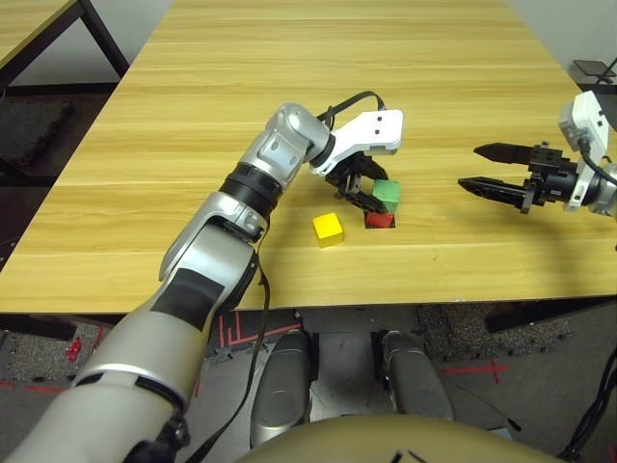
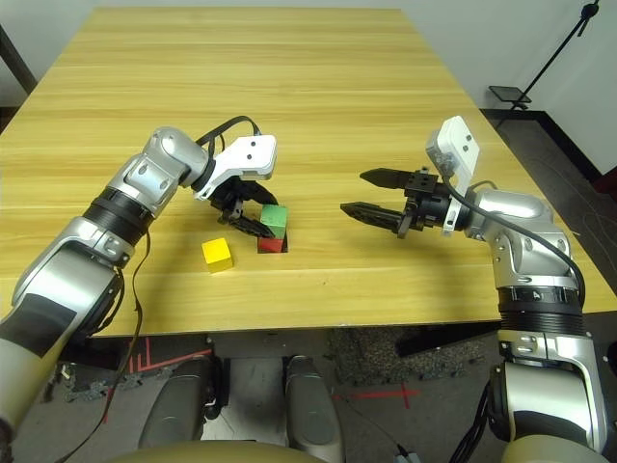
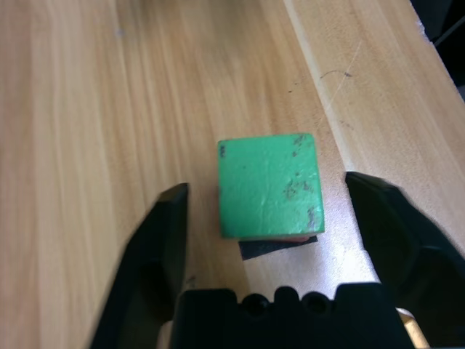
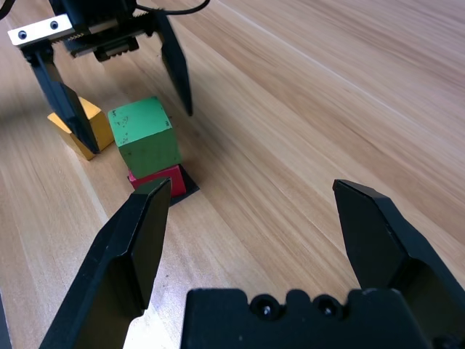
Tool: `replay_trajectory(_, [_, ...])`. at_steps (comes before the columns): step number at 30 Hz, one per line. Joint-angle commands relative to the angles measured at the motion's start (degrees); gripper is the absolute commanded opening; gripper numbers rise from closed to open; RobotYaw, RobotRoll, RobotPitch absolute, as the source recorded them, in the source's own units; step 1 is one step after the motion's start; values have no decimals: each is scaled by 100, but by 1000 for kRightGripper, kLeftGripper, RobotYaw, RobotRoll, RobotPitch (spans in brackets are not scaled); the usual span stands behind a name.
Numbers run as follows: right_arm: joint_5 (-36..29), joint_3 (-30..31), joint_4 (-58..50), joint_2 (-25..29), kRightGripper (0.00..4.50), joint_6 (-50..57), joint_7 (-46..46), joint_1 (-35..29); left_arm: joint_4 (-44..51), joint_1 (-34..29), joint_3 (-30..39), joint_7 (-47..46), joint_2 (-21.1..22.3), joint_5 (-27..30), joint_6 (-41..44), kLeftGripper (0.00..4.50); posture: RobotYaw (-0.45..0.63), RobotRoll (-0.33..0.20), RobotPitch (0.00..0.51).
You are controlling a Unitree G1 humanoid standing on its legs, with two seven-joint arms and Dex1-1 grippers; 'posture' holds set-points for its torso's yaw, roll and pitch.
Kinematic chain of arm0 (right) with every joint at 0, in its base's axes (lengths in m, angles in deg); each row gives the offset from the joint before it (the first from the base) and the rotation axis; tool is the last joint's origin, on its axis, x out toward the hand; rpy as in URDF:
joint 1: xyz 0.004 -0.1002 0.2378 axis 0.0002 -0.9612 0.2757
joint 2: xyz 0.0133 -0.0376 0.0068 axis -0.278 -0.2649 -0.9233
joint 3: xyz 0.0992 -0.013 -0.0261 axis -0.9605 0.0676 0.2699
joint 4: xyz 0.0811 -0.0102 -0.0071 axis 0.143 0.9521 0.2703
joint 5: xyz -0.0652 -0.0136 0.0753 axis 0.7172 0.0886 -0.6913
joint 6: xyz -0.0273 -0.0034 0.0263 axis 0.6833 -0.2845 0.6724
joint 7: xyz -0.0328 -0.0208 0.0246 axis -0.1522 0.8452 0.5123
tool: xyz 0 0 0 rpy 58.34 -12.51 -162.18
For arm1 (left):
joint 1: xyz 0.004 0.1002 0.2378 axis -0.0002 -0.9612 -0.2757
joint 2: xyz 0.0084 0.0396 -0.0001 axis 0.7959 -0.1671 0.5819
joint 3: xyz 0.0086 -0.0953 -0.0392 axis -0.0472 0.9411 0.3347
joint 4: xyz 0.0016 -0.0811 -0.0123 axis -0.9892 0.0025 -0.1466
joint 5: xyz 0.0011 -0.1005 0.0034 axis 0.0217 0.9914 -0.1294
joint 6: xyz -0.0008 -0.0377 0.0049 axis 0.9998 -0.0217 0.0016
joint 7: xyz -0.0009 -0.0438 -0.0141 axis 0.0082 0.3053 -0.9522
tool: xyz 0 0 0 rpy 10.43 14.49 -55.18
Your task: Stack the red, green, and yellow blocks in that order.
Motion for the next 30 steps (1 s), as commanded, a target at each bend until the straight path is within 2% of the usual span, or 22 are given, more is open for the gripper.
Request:
replay_trajectory(1, [-8, -19, 150, 65, 4500, -58, 53, 98, 1376, -136, 91, 194, 618, -5, 1277, 4482, -83, -16, 96])
replay_trajectory(4, [37, 12, 275, 84, 4500, -114, 98, 183, 3037, -641, -74, 439, 1569, 41, 2740, 4482, -65, -14, 91])
replay_trajectory(7, [68, 61, 391, 48, 4500, -172, 116, 282, 4433, -1259, -88, 334, 2303, 231, 3952, 4482, -49, -14, 89])
replay_trajectory(10, [86, 117, 493, 0, 4500, -213, 133, 358, 5267, -1724, -60, 111, 2691, 425, 4700, 4482, -33, -15, 89])
replay_trajectory(15, [119, 217, 671, -36, 4500, -276, 186, 495, 5659, -2051, 89, -706, 2342, 749, 5299, 4482, -20, -20, 92])
replay_trajectory(20, [125, 270, 676, -86, 4500, -263, 221, 548, 5357, -2121, 67, -1536, 1859, 801, 5110, 4482, -22, -23, 94])
replay_trajectory(24, [114, 260, 622, -87, 4500, -239, 218, 504, 5181, -2207, -10, -1869, 1755, 920, 5071, 4482, -28, -26, 97])
replay_trajectory(30, [59, 200, 461, -29, 4500, -133, 192, 390, 5009, -2468, -272, -2148, 1932, 942, 4833, 4482, -44, -30, 99])
